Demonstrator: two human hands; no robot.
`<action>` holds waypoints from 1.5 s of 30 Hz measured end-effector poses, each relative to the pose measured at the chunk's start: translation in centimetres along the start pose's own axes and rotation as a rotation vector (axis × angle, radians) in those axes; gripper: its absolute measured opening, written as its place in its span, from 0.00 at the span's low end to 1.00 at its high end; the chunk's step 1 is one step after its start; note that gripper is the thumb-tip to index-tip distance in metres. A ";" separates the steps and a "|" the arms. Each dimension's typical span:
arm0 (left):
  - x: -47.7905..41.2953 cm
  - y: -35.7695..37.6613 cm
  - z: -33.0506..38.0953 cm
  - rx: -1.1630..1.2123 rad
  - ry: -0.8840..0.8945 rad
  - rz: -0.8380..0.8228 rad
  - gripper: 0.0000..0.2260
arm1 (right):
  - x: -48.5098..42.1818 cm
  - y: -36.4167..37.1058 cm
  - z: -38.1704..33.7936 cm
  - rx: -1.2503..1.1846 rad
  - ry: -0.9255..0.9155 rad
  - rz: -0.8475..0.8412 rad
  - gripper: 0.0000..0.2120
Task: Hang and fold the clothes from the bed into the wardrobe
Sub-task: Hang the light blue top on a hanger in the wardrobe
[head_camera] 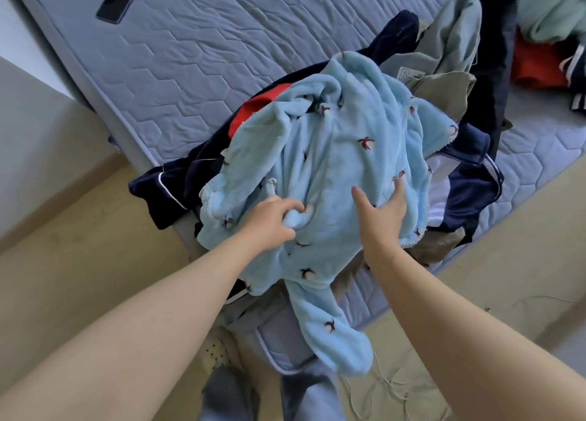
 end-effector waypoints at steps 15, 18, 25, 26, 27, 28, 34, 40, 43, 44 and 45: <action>1.8 -2.2 0.3 0.843 -0.203 0.114 0.30 | 14.5 4.0 4.1 0.152 0.271 -0.970 0.17; 1.7 -1.7 0.7 0.586 -0.197 0.081 0.25 | 13.0 2.8 4.9 0.138 0.282 -0.839 0.12; 6.8 0.9 -1.9 0.406 -0.200 -0.266 0.12 | 5.9 -2.2 0.3 -0.021 0.134 0.042 0.31; 7.5 1.2 -2.5 0.413 -0.216 -0.305 0.12 | 5.5 -1.9 0.2 -0.083 0.196 0.036 0.34; 8.1 1.4 -2.8 0.411 -0.213 -0.360 0.12 | 5.2 -1.5 0.2 -0.164 0.274 0.016 0.36; 8.5 1.7 -2.7 0.386 -0.184 -0.439 0.11 | 5.3 -1.1 0.2 -0.211 0.346 -0.017 0.37; 7.9 -1.6 -2.9 0.292 -0.213 0.050 0.18 | 7.3 1.9 2.0 -0.124 0.374 -0.265 0.20; 7.4 -2.5 -2.5 0.947 -0.386 -0.046 0.16 | 11.2 3.8 1.4 -0.296 0.463 -0.449 0.15; 8.9 -3.8 -2.7 1.115 -0.380 -0.069 0.03 | 11.8 4.2 -0.7 -0.335 0.418 -0.472 0.04; 9.5 -4.8 -2.9 1.217 -0.351 -0.035 0.02 | 12.1 4.6 -1.7 -0.342 0.394 -0.492 0.03; 10.2 -5.8 -3.2 1.305 -0.323 0.001 0.05 | 12.3 5.0 -2.7 -0.338 0.371 -0.514 0.04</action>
Point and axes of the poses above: each hand's wrist, its own x-axis away from the middle knuckle, its own y-axis out of the palm, z = x × y, the point moved 6 cm from there along -x, towards the middle knuckle, and after that the axes turned 7 degrees about -y, right-handed, at the moved point
